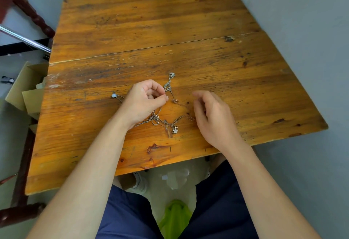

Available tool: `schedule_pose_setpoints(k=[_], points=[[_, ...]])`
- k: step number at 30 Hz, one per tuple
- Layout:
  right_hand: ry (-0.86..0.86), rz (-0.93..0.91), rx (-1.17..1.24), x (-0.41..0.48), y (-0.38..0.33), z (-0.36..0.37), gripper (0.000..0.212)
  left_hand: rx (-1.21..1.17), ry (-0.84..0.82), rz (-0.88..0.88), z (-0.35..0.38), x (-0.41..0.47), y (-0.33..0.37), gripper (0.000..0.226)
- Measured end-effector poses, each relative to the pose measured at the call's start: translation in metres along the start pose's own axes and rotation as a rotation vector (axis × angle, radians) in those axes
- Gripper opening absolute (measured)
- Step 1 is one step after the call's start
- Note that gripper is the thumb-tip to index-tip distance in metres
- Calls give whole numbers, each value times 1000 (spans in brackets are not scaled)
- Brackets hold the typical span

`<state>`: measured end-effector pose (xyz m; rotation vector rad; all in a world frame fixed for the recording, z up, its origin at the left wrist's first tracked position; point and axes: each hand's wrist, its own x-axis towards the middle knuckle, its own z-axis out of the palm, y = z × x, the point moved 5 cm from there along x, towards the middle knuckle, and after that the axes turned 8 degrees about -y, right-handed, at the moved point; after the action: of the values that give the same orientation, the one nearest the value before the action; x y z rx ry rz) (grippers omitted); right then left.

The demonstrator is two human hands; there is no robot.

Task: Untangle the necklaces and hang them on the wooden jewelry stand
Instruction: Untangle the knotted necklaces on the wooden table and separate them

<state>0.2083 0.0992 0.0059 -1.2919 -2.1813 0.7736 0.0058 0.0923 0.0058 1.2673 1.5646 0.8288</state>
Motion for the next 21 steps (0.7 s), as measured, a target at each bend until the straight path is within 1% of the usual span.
schedule_pose_setpoints(k=[2, 3, 8, 11, 14, 17, 21], points=[[-4, 23, 55, 0, 3, -3, 34, 2, 10, 6, 0, 0, -1, 10], [8, 36, 70, 0, 4, -5, 34, 7, 13, 11, 0, 1, 0, 10], [61, 97, 99, -6, 5, -10, 22, 67, 20, 53, 1, 1, 0, 14], [40, 35, -17, -14, 2, -7, 24, 160, 17, 94, 4, -1, 2, 27], [44, -15, -127, -23, 4, -7, 12, 328, 25, 113, 6, -3, 7, 27], [67, 26, -195, -29, 8, -15, 11, 480, 11, 111, 9, -1, 7, 27], [78, 119, -243, -29, 13, -22, 13, 539, 8, 108, 12, -1, 8, 29]])
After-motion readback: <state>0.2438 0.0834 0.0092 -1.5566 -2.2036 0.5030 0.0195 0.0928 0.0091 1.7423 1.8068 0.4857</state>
